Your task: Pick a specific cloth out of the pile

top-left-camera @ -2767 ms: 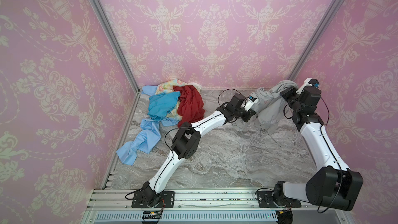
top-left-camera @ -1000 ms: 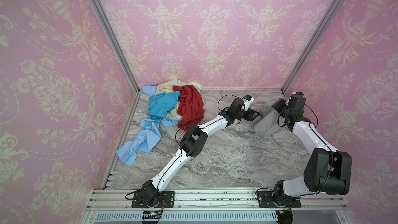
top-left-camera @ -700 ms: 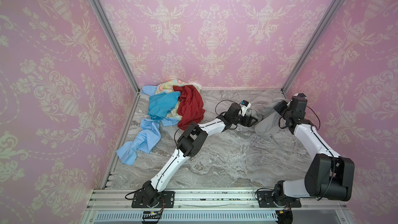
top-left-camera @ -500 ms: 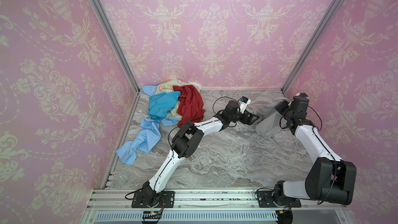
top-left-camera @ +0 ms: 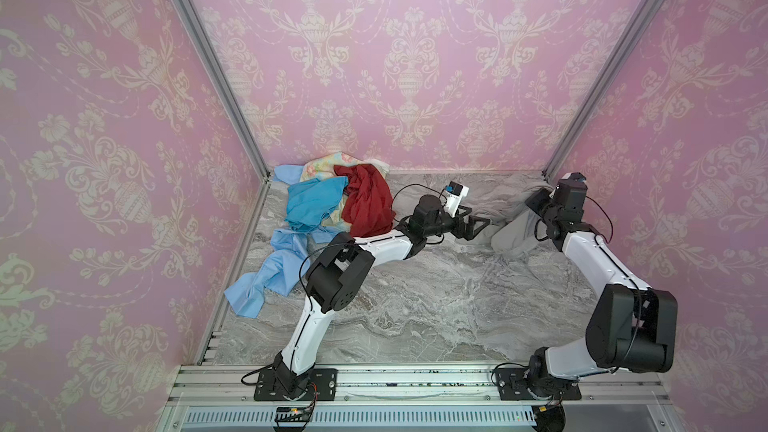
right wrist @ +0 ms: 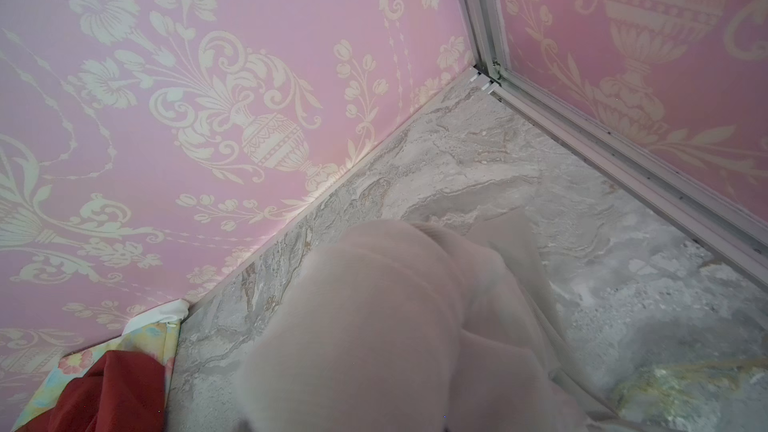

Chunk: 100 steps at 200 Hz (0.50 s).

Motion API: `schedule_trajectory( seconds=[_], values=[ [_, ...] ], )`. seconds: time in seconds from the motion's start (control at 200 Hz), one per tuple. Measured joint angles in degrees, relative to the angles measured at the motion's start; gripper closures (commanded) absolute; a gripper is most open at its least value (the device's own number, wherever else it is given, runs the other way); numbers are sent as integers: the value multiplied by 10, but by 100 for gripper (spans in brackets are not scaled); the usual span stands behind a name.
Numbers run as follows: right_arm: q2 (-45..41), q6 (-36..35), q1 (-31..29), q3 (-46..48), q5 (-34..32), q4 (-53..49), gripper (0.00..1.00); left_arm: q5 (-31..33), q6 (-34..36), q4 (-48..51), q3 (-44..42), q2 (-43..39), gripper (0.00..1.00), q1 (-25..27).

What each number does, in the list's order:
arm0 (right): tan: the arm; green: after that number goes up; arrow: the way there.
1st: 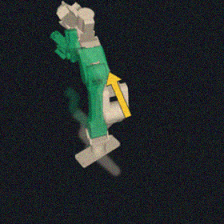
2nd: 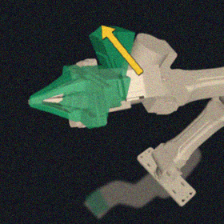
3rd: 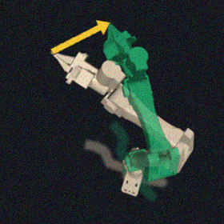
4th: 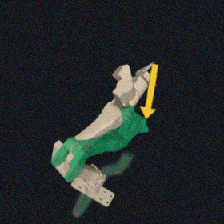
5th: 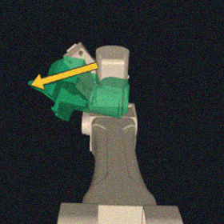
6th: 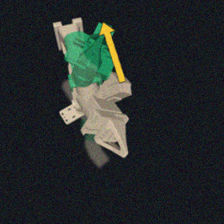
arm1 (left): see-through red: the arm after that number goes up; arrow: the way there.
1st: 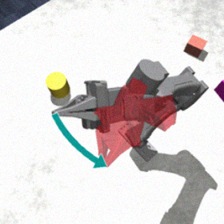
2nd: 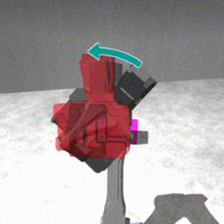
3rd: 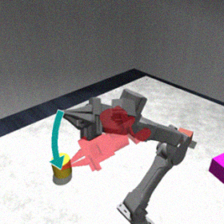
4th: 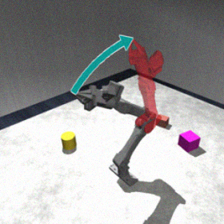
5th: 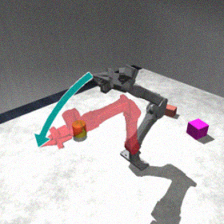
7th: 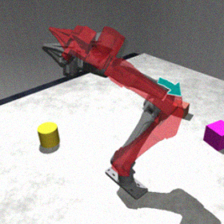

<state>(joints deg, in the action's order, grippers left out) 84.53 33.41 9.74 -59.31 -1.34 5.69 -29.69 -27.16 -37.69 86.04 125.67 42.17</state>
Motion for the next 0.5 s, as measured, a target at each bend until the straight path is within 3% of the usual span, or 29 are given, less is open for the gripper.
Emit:
schedule_trajectory(
  seconds=[0.14, 0.31, 0.375, 0.435, 0.5],
  values=[
    [-12, -5, -23, 10, -7, 23, 100, 0, -16, -28, -47, -3, 7, -12],
    [-63, -4, -50, 76, -43, -18, 99, 6, -24, -48, -107, -16, 8, -18],
    [-73, -3, -54, 101, -61, -41, 82, 9, -24, -53, -126, -24, 8, -19],
    [-73, 6, -55, 113, -76, -64, 56, 12, -25, -60, -137, -31, 9, -19],
    [-68, 12, -55, 115, -86, -91, 37, 16, -26, -66, -145, -38, 9, -19]
  ],
)
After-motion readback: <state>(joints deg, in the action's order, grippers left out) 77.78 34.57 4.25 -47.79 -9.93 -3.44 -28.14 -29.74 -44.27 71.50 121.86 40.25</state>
